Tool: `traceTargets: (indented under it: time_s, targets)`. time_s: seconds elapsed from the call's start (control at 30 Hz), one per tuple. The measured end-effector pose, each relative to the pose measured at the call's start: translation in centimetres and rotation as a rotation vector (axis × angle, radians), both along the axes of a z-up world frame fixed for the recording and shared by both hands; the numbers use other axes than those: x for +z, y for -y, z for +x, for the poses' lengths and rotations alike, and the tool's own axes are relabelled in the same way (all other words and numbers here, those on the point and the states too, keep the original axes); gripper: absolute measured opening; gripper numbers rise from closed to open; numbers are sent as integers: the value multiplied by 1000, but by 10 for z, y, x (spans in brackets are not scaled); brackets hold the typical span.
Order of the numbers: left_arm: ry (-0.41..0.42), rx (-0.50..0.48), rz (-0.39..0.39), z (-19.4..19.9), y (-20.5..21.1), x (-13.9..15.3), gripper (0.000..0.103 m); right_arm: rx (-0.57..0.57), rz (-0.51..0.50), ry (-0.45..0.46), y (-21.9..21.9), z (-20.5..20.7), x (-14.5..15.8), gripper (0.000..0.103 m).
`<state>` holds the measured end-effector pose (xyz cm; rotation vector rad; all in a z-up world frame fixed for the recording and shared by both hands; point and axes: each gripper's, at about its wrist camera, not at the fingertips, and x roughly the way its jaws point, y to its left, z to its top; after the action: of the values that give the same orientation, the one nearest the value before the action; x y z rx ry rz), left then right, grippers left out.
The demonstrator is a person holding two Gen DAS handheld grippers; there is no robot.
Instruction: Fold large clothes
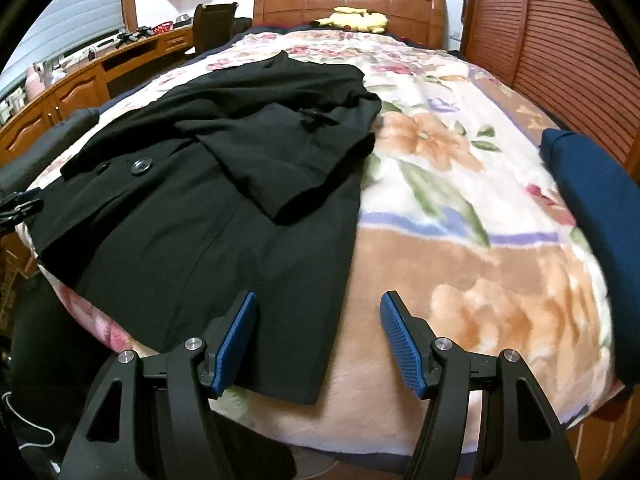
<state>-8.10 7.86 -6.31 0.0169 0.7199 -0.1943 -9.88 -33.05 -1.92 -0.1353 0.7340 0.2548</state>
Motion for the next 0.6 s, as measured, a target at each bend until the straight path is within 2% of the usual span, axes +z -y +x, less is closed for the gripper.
traceTargets:
  time_s: [0.07, 0.13, 0.23, 0.27, 0.33, 0.4, 0.5, 0.6]
  targets:
    - [-1, -8, -7, -1, 1, 0, 58, 11, 9, -1, 0, 0, 0, 66]
    - [-7, -15, -25, -2, 1, 0, 54, 40, 14, -6, -5, -1, -1, 61]
    - [-8, -21, -42, -4, 1, -2, 48, 50, -22, 2, -13, -4, -4, 59]
    - [-7, -21, -44, -5, 1, -2, 44, 51, -27, 4, -14, -4, -5, 57]
    - [-11, -25, -47, -6, 1, -2, 28, 54, -22, 5, -14, -5, -6, 54]
    - [-18, -45, -70, -8, 1, 1, 10, 63, -7, 9, -12, -4, -6, 41]
    - [21, -44, -48, -16, 5, 16, 8, 66, 3, 27, -12, -3, -4, 20]
    - [79, -41, -62, -23, 4, 37, 8, 49, -12, 76, -14, -6, 2, 13]
